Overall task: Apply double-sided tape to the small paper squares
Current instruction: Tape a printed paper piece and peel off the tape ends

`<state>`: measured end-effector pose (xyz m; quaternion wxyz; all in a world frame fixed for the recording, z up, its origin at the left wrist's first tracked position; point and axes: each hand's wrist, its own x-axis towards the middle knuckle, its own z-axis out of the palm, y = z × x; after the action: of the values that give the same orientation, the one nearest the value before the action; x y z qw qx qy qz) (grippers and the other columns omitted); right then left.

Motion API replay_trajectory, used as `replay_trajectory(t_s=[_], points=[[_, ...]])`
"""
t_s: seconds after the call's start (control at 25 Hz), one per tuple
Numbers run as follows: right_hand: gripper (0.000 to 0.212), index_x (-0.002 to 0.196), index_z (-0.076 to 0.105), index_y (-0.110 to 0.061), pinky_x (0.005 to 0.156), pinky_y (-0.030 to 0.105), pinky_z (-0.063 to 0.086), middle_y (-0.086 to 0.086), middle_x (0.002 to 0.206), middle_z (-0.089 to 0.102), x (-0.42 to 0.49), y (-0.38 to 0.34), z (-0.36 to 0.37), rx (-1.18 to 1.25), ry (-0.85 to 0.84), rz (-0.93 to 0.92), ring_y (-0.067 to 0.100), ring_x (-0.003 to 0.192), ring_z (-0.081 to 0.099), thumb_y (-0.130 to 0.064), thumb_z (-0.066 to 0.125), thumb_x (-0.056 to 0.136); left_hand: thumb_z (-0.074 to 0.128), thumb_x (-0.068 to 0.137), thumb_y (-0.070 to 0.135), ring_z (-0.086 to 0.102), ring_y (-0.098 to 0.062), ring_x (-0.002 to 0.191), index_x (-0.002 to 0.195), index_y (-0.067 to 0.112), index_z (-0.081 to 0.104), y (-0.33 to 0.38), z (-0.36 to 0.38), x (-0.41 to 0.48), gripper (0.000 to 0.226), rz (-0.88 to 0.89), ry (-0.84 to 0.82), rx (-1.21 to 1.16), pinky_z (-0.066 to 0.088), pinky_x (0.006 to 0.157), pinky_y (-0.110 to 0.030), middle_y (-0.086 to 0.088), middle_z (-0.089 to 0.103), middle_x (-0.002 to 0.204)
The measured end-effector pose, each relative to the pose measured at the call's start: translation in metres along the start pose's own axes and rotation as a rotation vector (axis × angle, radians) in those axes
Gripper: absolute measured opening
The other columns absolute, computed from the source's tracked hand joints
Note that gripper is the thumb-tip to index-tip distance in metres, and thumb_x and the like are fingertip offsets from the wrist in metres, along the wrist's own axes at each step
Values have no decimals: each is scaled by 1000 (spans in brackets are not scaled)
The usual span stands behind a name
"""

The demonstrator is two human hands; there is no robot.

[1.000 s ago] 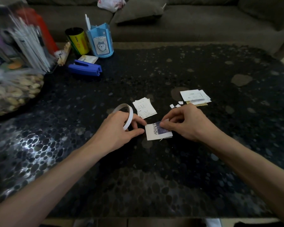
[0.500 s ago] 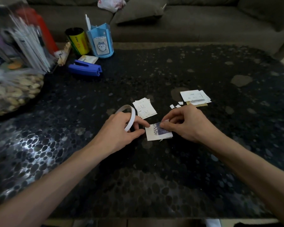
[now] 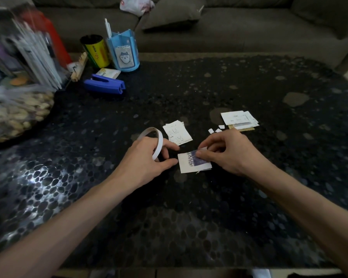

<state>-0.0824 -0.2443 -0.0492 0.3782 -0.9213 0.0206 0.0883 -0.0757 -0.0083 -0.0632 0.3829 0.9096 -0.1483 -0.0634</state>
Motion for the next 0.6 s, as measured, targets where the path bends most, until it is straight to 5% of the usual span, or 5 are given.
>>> replay_trajectory(t_s=[0.6], points=[[11, 85, 75, -35, 69, 14, 46, -13, 77, 75, 0, -3, 0, -28, 0, -5, -8, 67, 65, -38, 86, 85, 77, 92, 22, 60, 5, 66, 101, 39, 80, 2, 3, 0, 19, 41, -39, 15, 41, 61, -12, 15, 65, 77]])
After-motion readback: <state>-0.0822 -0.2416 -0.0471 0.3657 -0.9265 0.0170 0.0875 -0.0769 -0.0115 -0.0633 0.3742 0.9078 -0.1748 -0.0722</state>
